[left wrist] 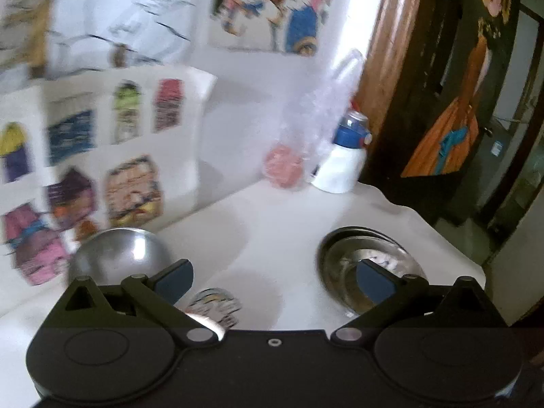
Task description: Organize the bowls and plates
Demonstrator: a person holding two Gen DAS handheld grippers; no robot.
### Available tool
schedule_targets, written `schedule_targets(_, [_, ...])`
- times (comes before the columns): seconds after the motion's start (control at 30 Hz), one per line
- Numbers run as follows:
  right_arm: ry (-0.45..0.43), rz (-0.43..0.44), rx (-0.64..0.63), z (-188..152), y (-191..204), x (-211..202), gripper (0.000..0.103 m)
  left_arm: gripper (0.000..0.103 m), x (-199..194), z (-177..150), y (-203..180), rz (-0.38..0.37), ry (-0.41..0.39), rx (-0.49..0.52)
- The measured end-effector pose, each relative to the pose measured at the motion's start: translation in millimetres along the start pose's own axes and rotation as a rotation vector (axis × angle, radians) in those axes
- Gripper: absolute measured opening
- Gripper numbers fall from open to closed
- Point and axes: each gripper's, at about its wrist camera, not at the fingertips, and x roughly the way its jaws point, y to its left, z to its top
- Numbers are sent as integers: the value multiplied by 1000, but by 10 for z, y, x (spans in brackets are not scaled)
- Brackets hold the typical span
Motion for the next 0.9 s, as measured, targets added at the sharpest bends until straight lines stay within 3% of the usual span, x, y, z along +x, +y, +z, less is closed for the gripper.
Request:
schedule_targets(0.43, [-69,52,-173,-301,608,-410,103,102,-936,-523,712,162,-58,-60])
schedule_targets(0.9, [-56,74,-393,-804,1353,-259,103,102,-1201,-1093,1473,282,-21,-144])
